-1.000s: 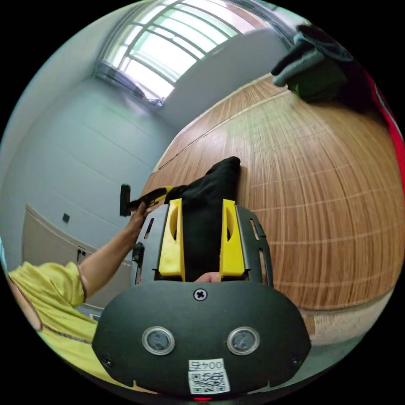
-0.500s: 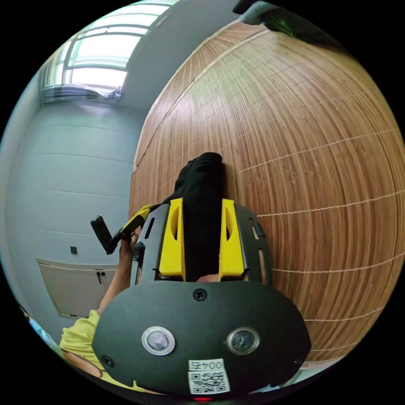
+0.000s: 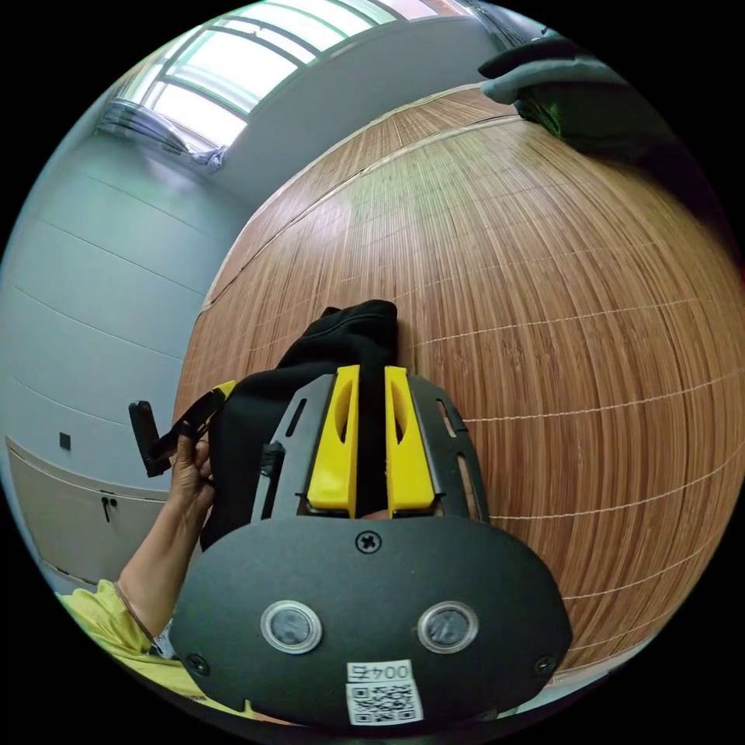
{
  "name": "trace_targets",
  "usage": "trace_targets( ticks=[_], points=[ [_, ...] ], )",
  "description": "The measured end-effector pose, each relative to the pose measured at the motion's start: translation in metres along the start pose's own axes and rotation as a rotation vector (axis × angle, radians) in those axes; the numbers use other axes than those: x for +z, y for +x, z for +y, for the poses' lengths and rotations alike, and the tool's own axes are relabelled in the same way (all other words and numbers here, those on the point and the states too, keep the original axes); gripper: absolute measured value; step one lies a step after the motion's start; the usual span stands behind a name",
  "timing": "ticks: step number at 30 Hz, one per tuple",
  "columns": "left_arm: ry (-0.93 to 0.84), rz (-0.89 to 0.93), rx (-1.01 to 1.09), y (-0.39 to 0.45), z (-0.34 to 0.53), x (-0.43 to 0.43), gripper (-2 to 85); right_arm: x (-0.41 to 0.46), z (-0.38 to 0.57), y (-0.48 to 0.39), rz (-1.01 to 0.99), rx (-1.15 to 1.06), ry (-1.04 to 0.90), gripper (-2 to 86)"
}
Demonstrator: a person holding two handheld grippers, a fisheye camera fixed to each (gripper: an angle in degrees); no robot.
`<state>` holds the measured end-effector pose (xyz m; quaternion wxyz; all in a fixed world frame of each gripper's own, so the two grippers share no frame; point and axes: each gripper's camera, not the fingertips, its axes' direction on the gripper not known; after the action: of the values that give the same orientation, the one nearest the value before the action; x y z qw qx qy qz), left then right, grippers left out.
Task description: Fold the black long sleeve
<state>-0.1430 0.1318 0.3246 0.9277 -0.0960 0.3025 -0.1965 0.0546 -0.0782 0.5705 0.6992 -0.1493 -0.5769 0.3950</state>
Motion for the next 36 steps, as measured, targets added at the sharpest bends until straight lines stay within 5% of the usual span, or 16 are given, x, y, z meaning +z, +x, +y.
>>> trace_targets(
  ticks=[5,12,15,19,21,27,36],
  points=[
    [0.034,0.219,-0.067,-0.024,0.008,-0.026,6.7,-0.027,0.022,0.005,-0.038,-0.034,0.045,12.3],
    [0.17,0.256,-0.096,0.0,0.049,-0.11,5.3,-0.071,0.118,-0.018,0.003,-0.15,0.083,12.3],
    [0.164,0.235,0.011,0.05,0.091,-0.125,2.8,-0.078,0.17,-0.036,0.027,-0.195,0.105,11.5],
    [-0.033,-0.02,0.105,0.078,0.132,-0.072,0.9,-0.056,0.211,-0.044,0.115,-0.21,0.043,10.4],
    [-0.079,0.022,0.048,0.066,0.133,-0.061,0.5,-0.048,0.217,-0.039,0.123,-0.182,-0.005,10.3],
    [0.039,0.172,0.087,0.092,0.142,-0.156,0.3,-0.117,0.267,-0.053,0.022,-0.211,0.139,9.3],
    [0.141,0.154,-0.062,0.069,0.328,-0.309,0.1,-0.139,0.406,-0.042,-0.011,-0.215,0.193,8.0]
  ],
)
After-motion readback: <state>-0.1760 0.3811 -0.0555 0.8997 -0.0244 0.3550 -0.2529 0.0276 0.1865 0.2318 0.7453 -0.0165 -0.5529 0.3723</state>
